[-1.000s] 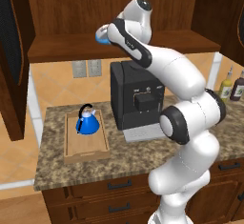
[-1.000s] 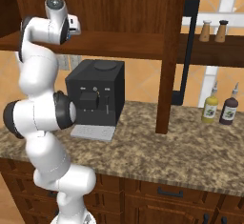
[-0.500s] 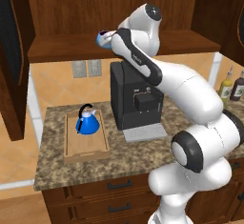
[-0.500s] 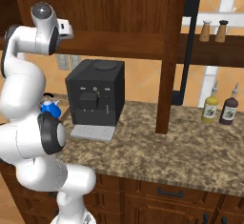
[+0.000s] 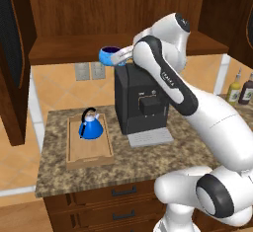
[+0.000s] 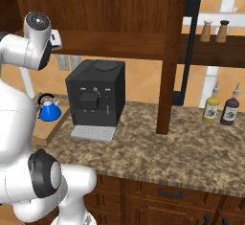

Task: Pick the kettle from the counter and place it on the tray. Then pick the mug from the cabinet and place it on the tray. Then close the cabinet doors.

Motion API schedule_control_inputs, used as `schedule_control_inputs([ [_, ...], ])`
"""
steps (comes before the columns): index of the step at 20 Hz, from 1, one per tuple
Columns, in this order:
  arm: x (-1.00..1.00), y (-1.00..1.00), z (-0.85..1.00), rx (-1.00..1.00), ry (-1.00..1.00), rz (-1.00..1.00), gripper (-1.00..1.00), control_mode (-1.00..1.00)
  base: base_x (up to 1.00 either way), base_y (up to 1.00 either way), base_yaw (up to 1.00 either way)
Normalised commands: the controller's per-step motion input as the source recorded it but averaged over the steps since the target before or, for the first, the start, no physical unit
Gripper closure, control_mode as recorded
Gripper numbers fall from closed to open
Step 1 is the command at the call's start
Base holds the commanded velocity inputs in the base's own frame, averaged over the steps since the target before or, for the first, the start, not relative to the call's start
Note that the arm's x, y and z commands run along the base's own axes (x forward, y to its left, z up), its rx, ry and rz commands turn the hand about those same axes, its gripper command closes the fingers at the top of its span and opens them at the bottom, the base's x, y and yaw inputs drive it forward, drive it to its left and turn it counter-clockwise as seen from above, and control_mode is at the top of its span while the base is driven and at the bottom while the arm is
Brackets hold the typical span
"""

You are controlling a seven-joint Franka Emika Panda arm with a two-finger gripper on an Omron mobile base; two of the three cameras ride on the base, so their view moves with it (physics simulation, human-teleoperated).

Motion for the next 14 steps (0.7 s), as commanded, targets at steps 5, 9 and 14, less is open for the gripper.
schedule_control_inputs([
  [5,-0.84,0.01,-0.24,-0.06,0.09,0.23,1.00,-1.00,0.00,0.00,0.00],
  [9,-0.56,0.09,-0.57,-0.09,0.16,0.20,1.00,-1.00,0.00,0.00,0.00],
  [14,-0.22,0.38,-0.99,-0.04,0.04,0.31,1.00,-1.00,0.00,0.00,0.00],
])
